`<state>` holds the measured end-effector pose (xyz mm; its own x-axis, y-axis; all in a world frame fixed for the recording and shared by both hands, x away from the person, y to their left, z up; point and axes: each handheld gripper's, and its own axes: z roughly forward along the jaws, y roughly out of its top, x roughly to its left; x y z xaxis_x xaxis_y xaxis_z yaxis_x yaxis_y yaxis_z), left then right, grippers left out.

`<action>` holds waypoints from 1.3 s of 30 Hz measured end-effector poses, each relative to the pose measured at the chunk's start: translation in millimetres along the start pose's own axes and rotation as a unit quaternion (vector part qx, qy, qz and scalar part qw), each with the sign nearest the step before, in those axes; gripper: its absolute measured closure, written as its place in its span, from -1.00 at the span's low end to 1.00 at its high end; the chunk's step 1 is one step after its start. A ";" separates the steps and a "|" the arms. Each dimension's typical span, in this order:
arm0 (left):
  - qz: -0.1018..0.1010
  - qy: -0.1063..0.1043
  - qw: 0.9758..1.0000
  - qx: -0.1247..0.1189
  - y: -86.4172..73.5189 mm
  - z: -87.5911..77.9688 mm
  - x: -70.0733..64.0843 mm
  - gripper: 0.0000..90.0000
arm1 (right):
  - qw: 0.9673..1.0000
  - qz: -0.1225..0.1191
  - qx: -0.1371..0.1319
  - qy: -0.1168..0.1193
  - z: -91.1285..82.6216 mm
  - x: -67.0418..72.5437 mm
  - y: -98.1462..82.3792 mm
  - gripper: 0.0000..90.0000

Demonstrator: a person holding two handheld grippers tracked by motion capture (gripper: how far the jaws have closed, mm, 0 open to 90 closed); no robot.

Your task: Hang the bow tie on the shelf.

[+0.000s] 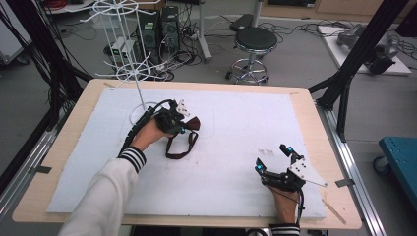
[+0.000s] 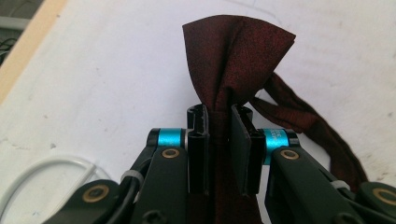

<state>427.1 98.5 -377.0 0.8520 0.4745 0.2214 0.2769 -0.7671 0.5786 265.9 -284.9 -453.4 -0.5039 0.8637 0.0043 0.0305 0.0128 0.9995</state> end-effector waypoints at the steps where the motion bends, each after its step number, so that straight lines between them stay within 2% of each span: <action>1: -0.001 0.002 1.000 -0.004 -1.2 -2.8 -0.7 0.72 | 1.000 0.000 0.000 0.000 0.0 0.0 0.0 -0.96; 7: -0.014 0.008 0.999 -0.028 -10.1 -19.7 -0.4 0.72 | 1.000 -0.003 -0.001 0.000 0.1 -0.2 0.1 -0.96; 11: -0.021 0.012 0.998 -0.049 -14.7 -31.9 -1.3 0.72 | 1.000 -0.001 0.000 0.000 0.0 0.0 0.0 -0.96; 18: -0.031 0.020 0.997 -0.070 -24.8 -51.7 -2.5 0.72 | 1.000 -0.004 -0.001 0.000 0.2 -0.2 0.0 -0.96; 21: -0.036 0.028 0.996 -0.081 -28.9 -60.1 -3.9 0.72 | 1.000 -0.003 -0.001 0.000 0.2 -0.2 0.0 -0.96; 23: -0.043 0.028 0.994 -0.096 -32.2 -67.2 -4.7 0.72 | 1.000 -0.001 0.000 0.000 0.0 0.0 0.0 -0.96; 31: -0.043 0.046 0.991 -0.115 -43.9 -92.5 -6.1 0.72 | 1.000 -0.003 -0.001 0.000 0.2 -0.3 0.0 -0.96; 39: -0.051 0.048 0.987 -0.143 -55.0 -109.8 -3.2 0.72 | 1.000 -0.004 -0.001 0.000 0.2 -0.2 0.1 -0.96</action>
<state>360.4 186.5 -323.4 0.7757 0.5929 0.2164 0.2110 -0.5669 0.7963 266.2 -284.9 -453.3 -0.5040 0.8637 -0.0040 0.0248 0.0191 0.9995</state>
